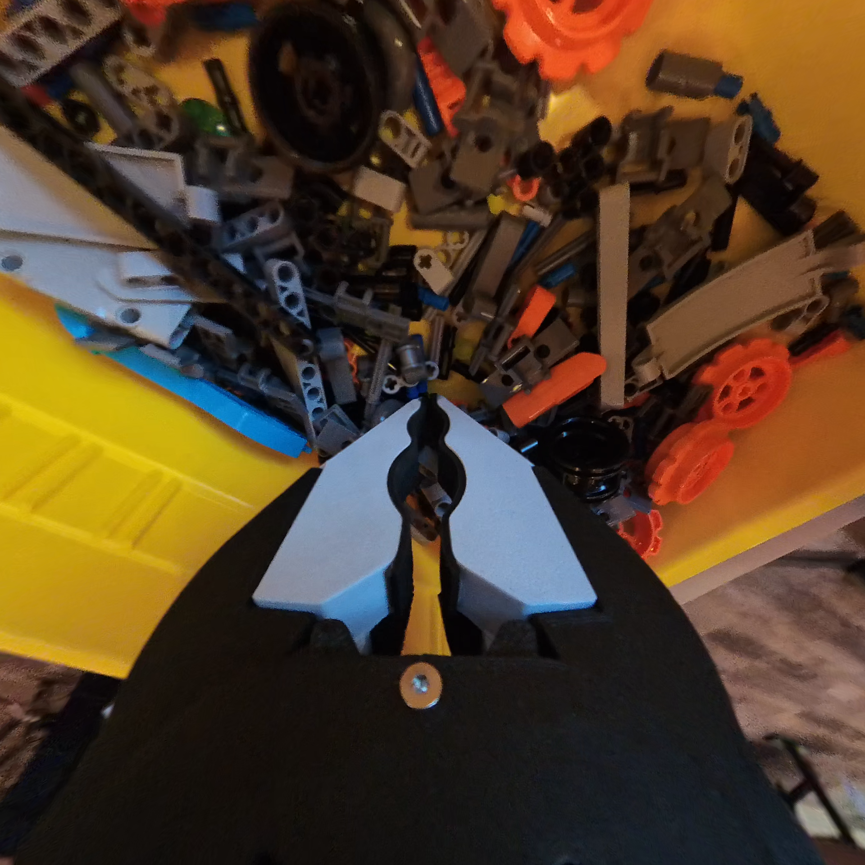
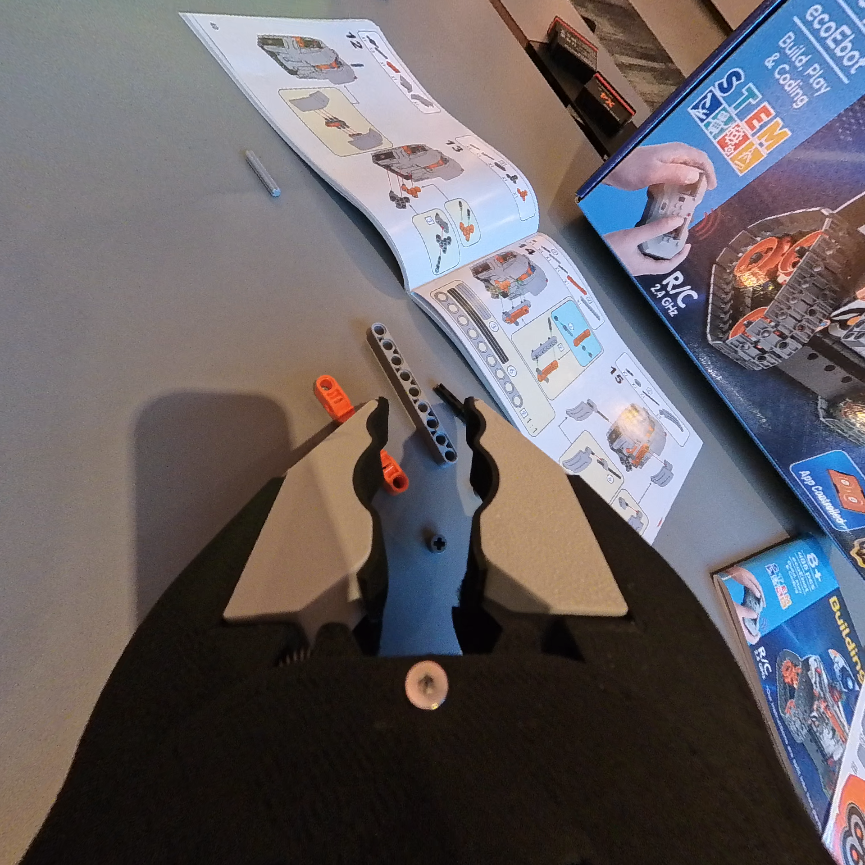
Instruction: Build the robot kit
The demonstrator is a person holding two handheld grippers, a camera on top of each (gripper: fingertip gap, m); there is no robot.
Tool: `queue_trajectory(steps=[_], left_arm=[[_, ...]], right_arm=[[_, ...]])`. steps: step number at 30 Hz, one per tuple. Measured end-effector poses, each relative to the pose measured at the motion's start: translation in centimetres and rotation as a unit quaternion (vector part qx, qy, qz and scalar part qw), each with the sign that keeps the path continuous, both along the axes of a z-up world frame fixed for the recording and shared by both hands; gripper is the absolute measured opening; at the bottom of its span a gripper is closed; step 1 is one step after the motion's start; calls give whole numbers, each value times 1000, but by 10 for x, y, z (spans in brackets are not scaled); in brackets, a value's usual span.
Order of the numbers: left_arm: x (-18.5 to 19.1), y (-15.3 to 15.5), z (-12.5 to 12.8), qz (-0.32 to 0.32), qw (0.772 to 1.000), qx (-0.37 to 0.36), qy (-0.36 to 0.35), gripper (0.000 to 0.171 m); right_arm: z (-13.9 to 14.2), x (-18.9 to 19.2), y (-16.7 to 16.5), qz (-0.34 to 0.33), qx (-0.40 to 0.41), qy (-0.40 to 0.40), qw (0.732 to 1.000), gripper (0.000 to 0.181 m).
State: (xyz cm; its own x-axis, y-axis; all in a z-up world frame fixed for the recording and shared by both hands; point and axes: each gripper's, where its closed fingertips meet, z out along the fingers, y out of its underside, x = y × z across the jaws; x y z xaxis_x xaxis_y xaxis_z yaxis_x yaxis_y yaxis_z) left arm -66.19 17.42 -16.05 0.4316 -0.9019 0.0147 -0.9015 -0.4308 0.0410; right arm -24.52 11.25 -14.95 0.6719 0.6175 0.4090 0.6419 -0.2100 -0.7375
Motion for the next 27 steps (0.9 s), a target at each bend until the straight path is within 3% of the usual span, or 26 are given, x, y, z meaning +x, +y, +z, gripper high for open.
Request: queue_trajectory(steps=[4,6,9,10,14,19,24,27], left_arm=[[36,4,21,32,993,22,-113,17],[64,-8,30,11,986,15,-167,26],[78,-10,19,-32,989,59,-132,46],[78,-9,14,-46,990,73,-113,44],[64,-1,6,-63,992,92,-65,11],[57,10,15,-26,992,89,-81,12],[108,45,32,11,977,114,-181,67],[113,69,22,39,978,131,-156,92]], right_arm=[[0,0,0,-1,0,0,1000,31],[0,0,0,-1,0,0,1000,31],[0,0,1,-2,0,0,1000,31],[0,0,1,-2,0,0,1000,31],[0,1,0,-2,1,-1,1000,31],[0,1,0,-2,-1,1,1000,30],[0,1,1,-3,-1,2,1000,30],[0,2,1,-4,0,0,1000,31]])
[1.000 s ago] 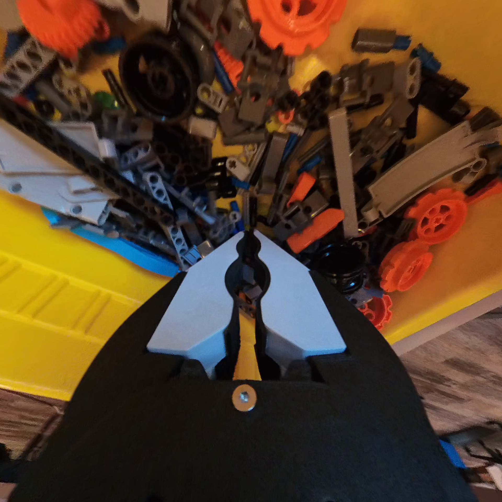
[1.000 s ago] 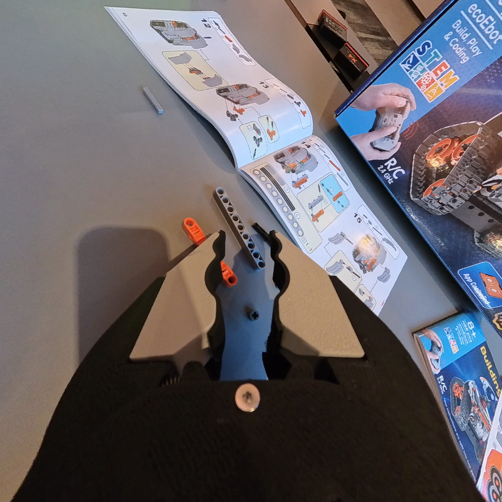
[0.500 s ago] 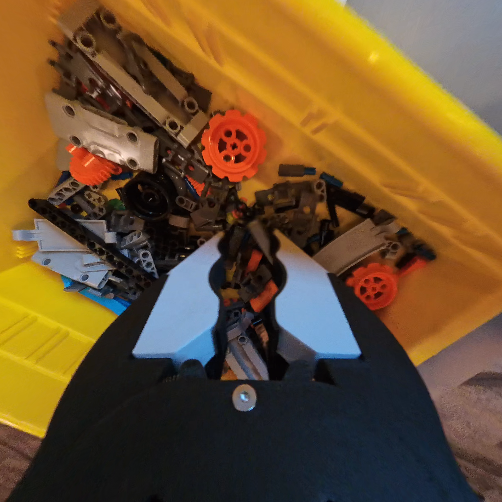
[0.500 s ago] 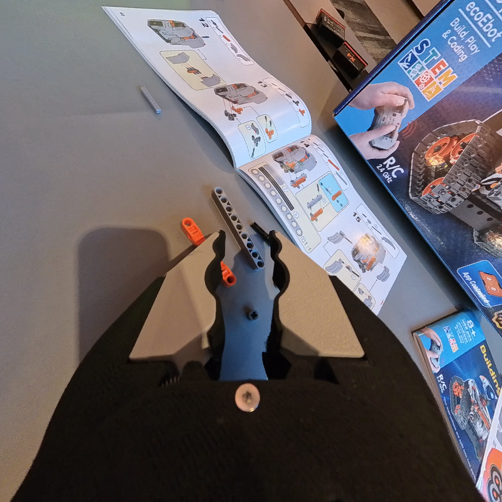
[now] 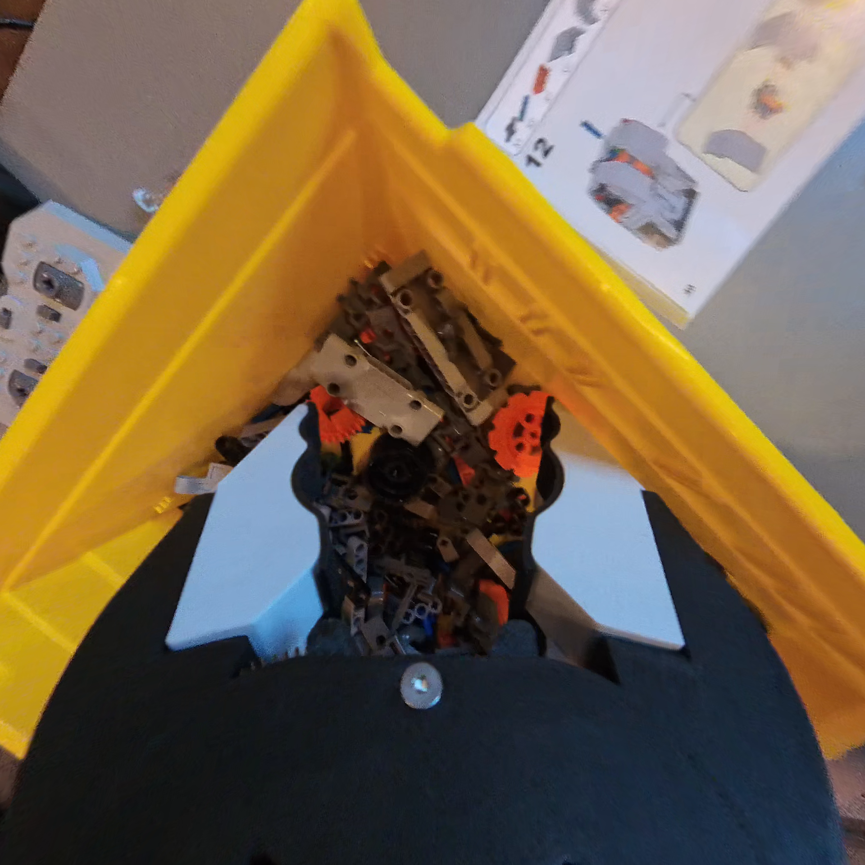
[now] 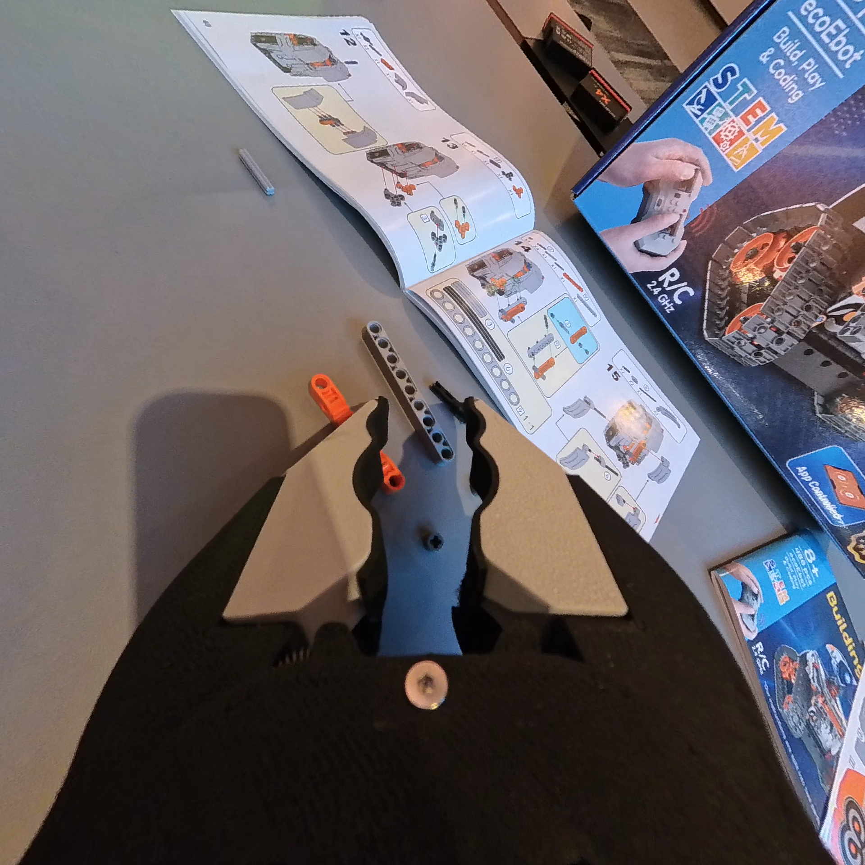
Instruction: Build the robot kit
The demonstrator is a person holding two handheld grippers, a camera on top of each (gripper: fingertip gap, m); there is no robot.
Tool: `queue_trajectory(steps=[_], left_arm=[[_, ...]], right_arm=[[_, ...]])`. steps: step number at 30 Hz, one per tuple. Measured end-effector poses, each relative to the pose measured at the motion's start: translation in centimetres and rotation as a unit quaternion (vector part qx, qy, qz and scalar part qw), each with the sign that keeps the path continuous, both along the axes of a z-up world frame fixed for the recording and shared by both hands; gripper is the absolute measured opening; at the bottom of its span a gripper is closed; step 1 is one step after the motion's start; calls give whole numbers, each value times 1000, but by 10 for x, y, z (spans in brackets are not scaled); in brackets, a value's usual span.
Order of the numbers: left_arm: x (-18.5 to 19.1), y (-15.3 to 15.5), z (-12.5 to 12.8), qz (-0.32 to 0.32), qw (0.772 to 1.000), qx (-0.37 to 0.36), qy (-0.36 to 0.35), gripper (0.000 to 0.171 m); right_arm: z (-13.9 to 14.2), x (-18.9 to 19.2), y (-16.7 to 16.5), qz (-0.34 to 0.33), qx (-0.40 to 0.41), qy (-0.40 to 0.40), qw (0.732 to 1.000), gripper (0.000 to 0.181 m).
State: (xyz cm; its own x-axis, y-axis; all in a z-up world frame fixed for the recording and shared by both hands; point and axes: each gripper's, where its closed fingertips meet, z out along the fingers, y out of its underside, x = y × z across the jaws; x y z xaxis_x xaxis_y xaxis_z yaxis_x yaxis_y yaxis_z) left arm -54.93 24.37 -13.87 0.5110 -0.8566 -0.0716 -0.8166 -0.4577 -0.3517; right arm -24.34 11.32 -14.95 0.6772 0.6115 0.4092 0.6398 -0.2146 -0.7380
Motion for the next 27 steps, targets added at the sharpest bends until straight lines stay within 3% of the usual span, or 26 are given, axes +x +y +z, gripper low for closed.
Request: queue_trajectory(steps=[4,7,9,14,19,27], left_arm=[[-2,10,-22,31,999,5,31,99],[-5,10,-26,40,998,-11,40,91],[-13,8,-23,32,998,-11,61,73],[-33,-8,-23,28,995,-34,87,49],[-49,-30,-17,31,994,-78,69,15],[-68,-76,-8,37,986,-156,36,13]], right_arm=[[0,0,0,-1,-3,2,1000,31],[0,0,0,1,-1,1,1000,30],[0,0,0,2,-1,1,1000,30],[0,0,-1,2,-2,0,1000,30],[0,0,0,2,-2,1,1000,30],[0,0,0,0,-2,2,1000,30]])
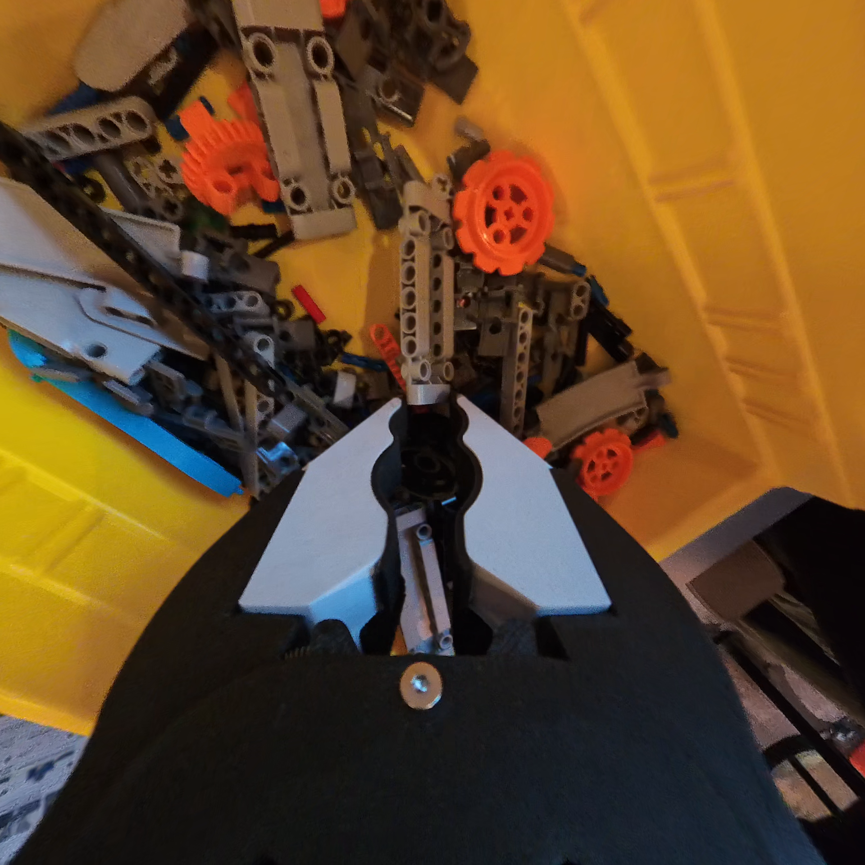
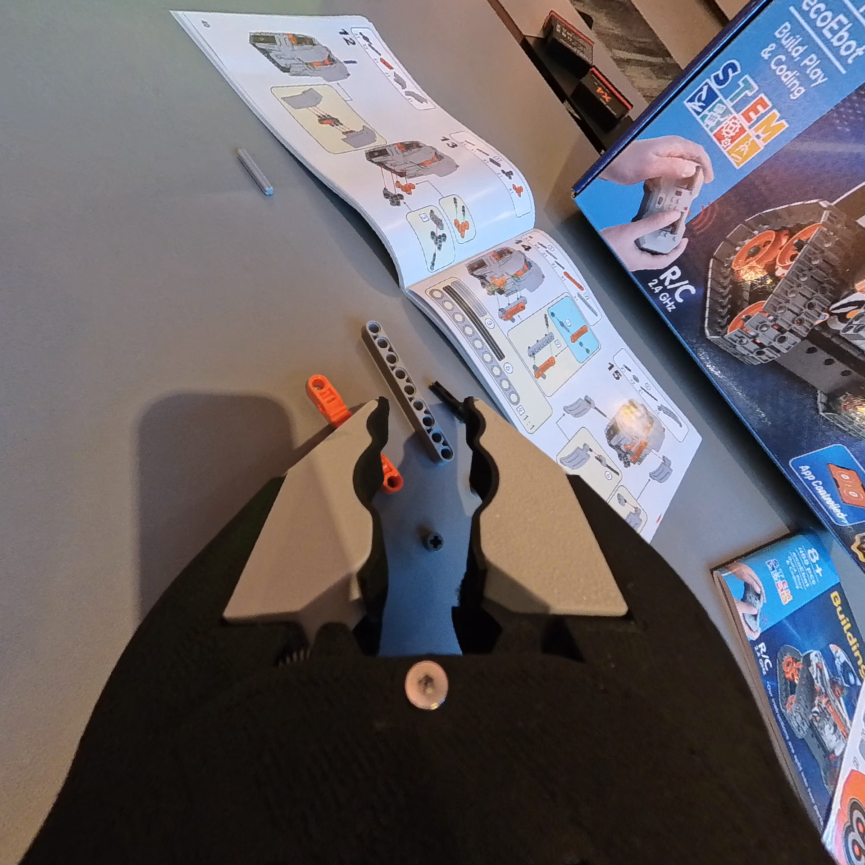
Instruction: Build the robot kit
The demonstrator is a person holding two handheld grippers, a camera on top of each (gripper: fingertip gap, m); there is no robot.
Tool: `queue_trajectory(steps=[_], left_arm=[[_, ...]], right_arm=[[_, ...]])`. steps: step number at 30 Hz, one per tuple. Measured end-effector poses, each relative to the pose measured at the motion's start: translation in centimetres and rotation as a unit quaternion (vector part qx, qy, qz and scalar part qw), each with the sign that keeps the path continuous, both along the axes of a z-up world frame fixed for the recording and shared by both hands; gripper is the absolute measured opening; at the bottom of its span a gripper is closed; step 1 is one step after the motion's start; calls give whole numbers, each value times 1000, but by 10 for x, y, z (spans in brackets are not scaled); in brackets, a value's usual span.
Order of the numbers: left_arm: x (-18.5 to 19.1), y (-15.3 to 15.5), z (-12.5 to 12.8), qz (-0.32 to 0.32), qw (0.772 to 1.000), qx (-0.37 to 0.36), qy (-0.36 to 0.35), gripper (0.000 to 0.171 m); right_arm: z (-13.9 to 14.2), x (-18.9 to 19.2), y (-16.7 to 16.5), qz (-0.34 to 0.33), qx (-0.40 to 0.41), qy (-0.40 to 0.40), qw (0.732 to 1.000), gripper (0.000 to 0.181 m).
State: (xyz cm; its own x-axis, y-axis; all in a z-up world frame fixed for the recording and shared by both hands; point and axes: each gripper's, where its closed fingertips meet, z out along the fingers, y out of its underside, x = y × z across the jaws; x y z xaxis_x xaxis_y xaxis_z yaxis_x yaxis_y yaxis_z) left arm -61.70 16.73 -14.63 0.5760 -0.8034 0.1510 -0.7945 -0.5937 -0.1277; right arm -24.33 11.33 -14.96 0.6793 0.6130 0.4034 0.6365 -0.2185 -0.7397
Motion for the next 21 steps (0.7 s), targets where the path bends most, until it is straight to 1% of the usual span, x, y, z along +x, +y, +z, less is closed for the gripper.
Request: queue_trajectory(steps=[1,2,7,10,13,14,15,18,21], left_arm=[[-1,-4,3,1,1000,1,-8,11],[-1,-9,6,1,1000,-1,-17,3],[-3,-32,16,-5,999,-20,-43,3],[-1,-49,15,-16,997,-50,-58,3],[5,-70,17,-39,991,-103,-78,0],[7,-71,18,-39,989,-114,-81,12],[8,-65,18,-33,990,-110,-78,28],[14,-23,22,-11,996,-43,-75,44],[35,35,34,-4,993,59,-103,63]], right_arm=[[0,0,0,0,0,0,1000,30],[0,0,0,0,0,0,1000,30],[0,0,0,0,0,0,1000,30],[0,0,0,0,0,0,1000,30],[0,0,0,-1,0,0,1000,30],[0,0,0,-1,0,0,1000,30],[0,0,0,-1,0,0,1000,30],[0,1,1,-2,0,0,1000,30],[0,1,1,-3,0,1,1000,30]])
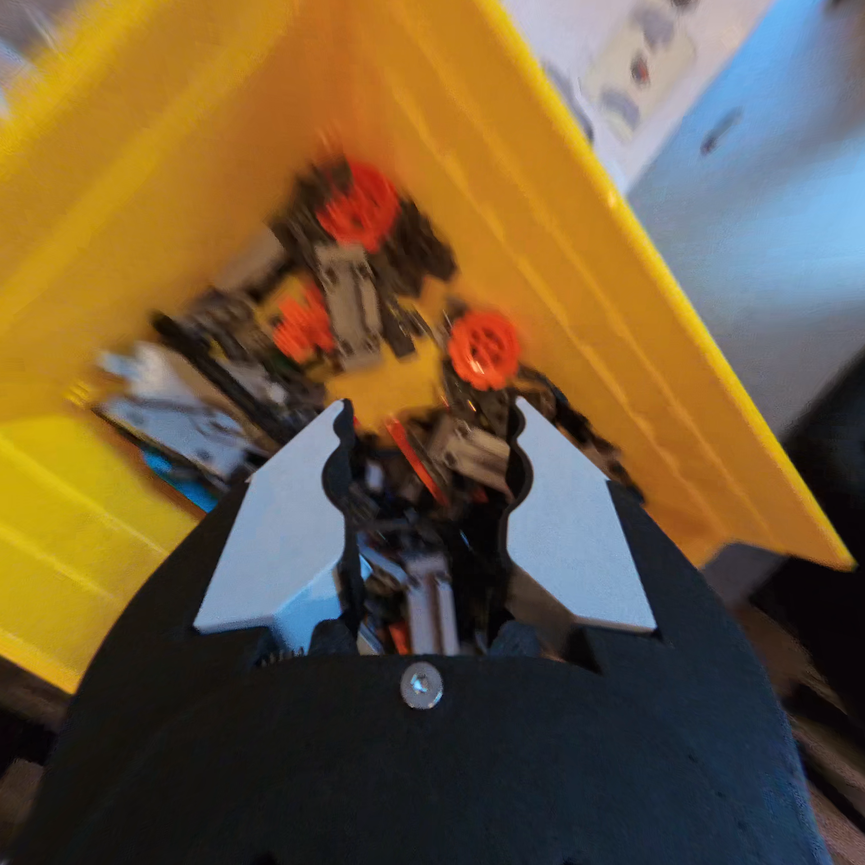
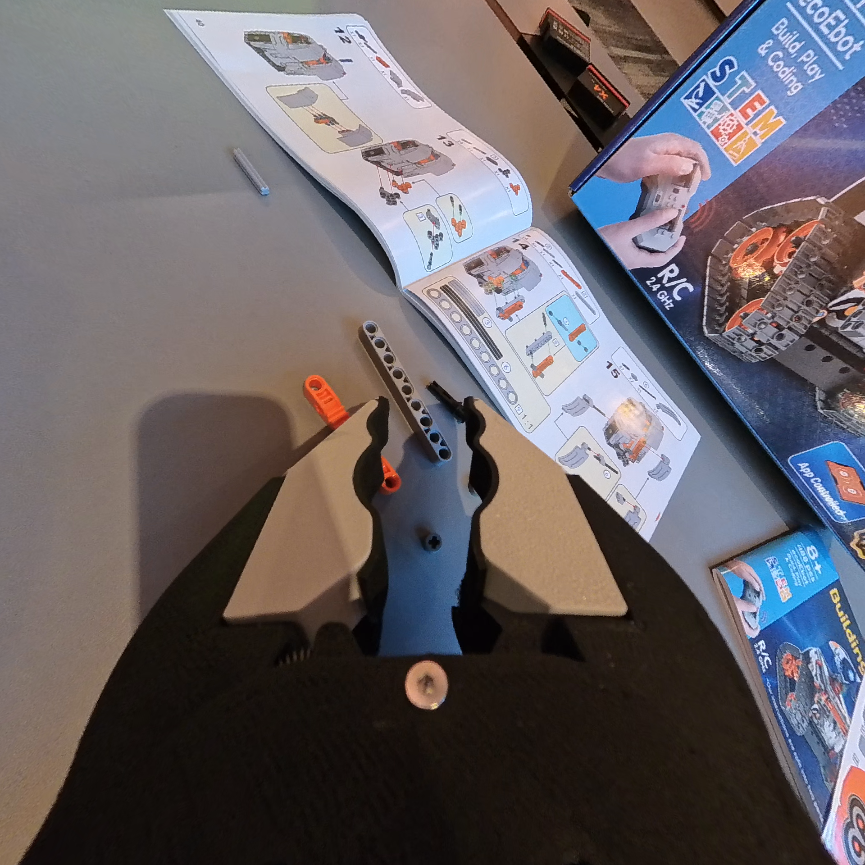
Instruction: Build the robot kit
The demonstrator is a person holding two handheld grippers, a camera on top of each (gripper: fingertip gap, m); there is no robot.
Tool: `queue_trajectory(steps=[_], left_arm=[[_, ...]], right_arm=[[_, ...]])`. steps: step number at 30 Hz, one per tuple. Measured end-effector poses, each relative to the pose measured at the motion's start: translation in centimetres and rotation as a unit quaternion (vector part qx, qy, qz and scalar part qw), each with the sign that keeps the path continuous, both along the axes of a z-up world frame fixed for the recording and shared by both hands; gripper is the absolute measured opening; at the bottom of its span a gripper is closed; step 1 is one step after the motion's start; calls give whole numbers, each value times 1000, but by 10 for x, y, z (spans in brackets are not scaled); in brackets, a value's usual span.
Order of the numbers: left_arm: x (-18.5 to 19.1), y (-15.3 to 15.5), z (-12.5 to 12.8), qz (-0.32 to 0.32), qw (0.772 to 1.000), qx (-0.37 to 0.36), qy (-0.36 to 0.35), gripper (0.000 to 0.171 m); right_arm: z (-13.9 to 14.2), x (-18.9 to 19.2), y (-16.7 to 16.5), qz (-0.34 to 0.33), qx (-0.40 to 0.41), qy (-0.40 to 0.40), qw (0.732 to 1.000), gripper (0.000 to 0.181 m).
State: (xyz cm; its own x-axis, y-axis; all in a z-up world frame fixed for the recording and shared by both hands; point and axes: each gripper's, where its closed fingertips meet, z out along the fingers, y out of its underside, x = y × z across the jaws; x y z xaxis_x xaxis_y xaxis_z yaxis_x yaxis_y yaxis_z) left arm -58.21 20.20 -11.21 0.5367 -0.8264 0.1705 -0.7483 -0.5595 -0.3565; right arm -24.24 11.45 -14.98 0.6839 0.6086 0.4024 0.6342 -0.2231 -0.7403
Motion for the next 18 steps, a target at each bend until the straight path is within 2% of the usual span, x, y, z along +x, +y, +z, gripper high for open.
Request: queue_trajectory(steps=[3,9,14,15,16,18], left_arm=[[19,40,-5,-13,997,81,4,70],[41,71,-36,46,995,92,12,81],[43,76,-45,44,993,99,47,56],[43,74,-45,39,994,95,48,39],[41,72,-47,36,994,89,50,30],[38,69,-47,41,995,79,42,30]], right_arm=[[0,0,0,-1,-1,1,1000,30],[0,1,1,-2,-2,2,1000,31],[0,1,1,-1,-1,1,1000,30],[0,1,0,-1,-1,1,1000,30],[0,0,0,-1,-1,1,1000,30],[0,0,0,1,0,0,1000,30]])
